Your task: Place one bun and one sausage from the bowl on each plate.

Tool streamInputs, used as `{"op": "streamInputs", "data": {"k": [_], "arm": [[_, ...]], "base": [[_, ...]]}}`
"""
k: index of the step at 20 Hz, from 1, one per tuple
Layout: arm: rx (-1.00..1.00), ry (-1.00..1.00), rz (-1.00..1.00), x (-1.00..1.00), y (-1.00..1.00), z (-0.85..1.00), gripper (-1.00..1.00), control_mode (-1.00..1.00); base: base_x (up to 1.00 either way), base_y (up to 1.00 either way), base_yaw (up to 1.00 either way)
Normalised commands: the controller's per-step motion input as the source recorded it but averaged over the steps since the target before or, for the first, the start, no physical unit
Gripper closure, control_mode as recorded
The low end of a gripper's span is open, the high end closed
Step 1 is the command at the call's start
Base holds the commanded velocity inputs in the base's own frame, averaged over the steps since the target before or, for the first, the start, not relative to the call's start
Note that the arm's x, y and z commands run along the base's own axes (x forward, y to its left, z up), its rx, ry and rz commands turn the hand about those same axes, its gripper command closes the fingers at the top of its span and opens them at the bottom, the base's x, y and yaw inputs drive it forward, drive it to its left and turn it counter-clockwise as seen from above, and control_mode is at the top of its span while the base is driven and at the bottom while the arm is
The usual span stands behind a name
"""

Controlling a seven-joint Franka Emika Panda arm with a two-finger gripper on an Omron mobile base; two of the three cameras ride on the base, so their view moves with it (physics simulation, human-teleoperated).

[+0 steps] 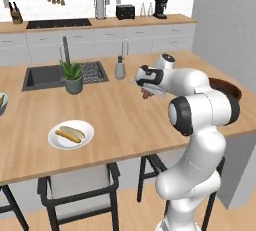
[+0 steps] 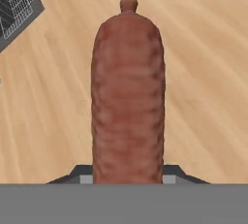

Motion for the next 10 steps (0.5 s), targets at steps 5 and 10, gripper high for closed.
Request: {"op": "streamInputs", "data": {"k": [5, 10], "arm": [[0.00, 0.00, 0.00, 0.00, 0.00, 0.00, 1.00, 1.00], [0.00, 0.00, 0.00, 0.00, 0.00, 0.00, 1.00, 1.00]], "base": [[0.00, 0.62, 0.12], [0.00, 0.60, 0.10]]}}
